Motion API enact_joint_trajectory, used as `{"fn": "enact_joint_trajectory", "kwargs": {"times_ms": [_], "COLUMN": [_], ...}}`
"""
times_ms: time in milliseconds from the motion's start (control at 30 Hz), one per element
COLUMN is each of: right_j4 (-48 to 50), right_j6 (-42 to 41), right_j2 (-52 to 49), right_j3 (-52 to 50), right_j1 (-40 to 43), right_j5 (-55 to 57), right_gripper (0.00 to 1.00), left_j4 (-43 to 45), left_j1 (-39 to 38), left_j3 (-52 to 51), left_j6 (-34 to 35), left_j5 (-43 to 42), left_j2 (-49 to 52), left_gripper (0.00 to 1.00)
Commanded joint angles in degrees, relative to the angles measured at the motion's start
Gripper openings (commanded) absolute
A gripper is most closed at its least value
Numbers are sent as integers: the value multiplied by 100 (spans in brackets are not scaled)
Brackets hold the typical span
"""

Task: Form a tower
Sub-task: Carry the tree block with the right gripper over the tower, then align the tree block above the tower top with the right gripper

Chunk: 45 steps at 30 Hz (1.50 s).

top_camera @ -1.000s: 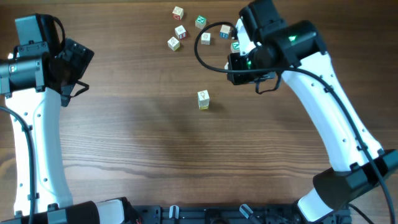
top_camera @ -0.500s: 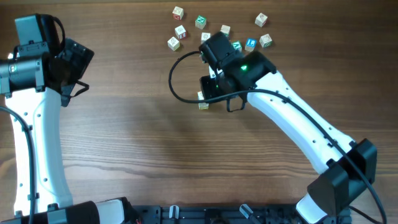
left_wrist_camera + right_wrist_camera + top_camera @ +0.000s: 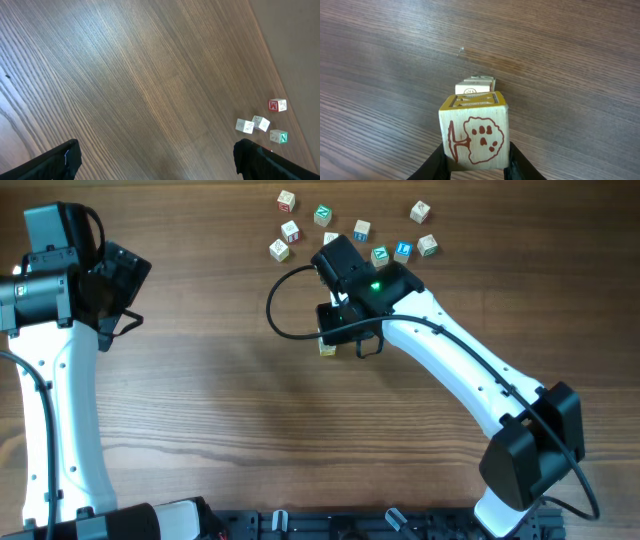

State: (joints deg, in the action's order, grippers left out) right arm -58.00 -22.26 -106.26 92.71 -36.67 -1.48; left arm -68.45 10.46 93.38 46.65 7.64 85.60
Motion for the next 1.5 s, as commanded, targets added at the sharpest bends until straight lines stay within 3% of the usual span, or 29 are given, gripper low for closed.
{"fn": "enact_joint_trajectory", "kwargs": {"times_ms": [0, 567, 1467], "right_j4": [26, 39, 72], "right_j6": [-188, -216, -466], "right_j2": [-144, -400, -409], "right_j3": [-48, -48, -61], "right_j1": [-13, -293, -293], "right_j5": [-92, 175, 479], "right_gripper": [26, 22, 27], "left_j4": [2, 2, 2], "left_j1": [26, 26, 26], "left_j3": [42, 42, 44], "left_j6": [31, 31, 31], "left_j5": [37, 39, 39], "left_j2": [-74, -74, -74], "left_gripper": [100, 100, 100]}}
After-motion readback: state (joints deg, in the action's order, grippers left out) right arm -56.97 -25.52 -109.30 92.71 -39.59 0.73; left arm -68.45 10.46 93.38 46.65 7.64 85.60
